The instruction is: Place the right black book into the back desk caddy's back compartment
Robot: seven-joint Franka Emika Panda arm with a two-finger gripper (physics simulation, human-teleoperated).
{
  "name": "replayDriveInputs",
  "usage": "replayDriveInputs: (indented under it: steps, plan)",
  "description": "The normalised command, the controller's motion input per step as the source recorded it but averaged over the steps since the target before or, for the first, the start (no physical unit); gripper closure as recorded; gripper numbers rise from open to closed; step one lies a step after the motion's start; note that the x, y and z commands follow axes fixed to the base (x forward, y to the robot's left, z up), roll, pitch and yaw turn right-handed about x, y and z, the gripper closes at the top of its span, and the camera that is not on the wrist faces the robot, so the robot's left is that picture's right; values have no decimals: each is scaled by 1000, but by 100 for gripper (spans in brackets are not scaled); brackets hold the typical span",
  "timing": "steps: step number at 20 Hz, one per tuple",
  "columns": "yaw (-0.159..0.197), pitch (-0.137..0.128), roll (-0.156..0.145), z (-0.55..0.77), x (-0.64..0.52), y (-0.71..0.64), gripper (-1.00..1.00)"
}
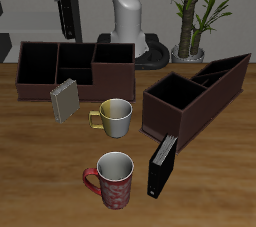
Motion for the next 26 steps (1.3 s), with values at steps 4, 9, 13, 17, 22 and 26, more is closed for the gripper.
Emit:
replayDriveInputs:
  steps: [4,9,13,17,22,26]
  plan:
    - [221,44,53,-54,9,74,100]
    - [280,0,3,12,146,-142,100]
    - [295,19,52,17,164,-272,100]
    - [162,-8,-6,-57,86,-180,100]
    - [161,5,18,-121,-46,23,100]
    - [153,23,29,-141,-51,146,100]
